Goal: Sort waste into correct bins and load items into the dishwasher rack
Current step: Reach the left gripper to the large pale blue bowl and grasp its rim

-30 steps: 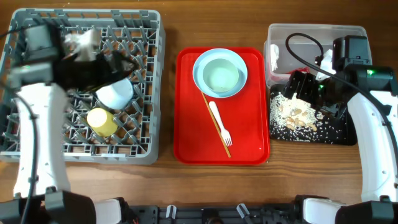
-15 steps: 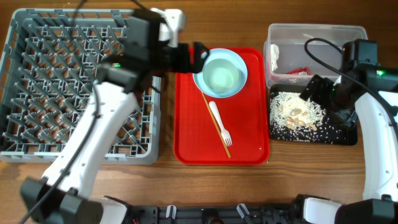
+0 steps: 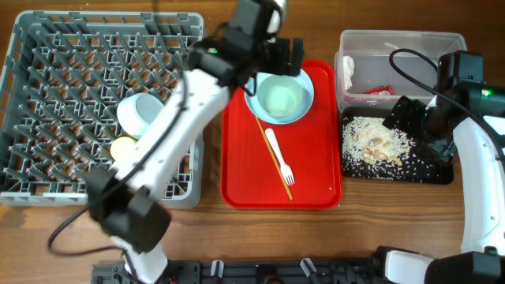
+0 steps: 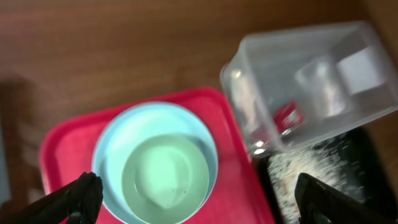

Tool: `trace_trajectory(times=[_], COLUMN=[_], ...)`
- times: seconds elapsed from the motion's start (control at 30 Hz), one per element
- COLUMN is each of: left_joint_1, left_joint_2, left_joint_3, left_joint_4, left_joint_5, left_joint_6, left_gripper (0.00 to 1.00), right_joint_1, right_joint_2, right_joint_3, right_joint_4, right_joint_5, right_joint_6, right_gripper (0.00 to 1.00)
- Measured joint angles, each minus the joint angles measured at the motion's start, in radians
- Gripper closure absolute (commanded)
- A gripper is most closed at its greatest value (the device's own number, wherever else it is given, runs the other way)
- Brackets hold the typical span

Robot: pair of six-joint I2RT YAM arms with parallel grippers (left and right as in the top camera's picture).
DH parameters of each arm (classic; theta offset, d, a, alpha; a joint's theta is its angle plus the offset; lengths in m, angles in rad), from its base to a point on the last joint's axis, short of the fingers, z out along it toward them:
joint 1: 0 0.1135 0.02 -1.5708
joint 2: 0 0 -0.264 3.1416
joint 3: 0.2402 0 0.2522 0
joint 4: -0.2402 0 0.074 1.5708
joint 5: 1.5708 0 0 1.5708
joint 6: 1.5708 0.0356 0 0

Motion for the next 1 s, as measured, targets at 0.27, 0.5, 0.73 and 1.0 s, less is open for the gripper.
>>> trace_trajectory(times=[0.27,0.5,0.73,1.0], left_joint_1=[-0.090,-0.127,-0.126,-0.126], left_joint_2=[0.229,0.307,0.353,0.371], left_joint_3=[-0.001,-0.001,-0.001,-0.008], left_joint_4=[-0.007,-0.016,-0.068,-0.085], left_joint_5=[-0.033,-0.036,-0.064,-0.101], left_joint_6=[0.002,0.006,0.008,0.007], left_gripper=[0.00,0.29,0.47,0.84], right_joint_1=[0.000,0.000,0.000,0.000], right_joint_2=[0.000,0.000,0.000,0.000], right_joint_3=[0.000,0.000,0.000,0.000], right_joint_4=[0.000,0.000,0.000,0.000], right_joint_5=[-0.003,-0.004,-0.004,-0.004], right_joint_6=[-0.015,-0.023,-0.031,-0.034], right_gripper=[0.00,0.00,0.00,0.00])
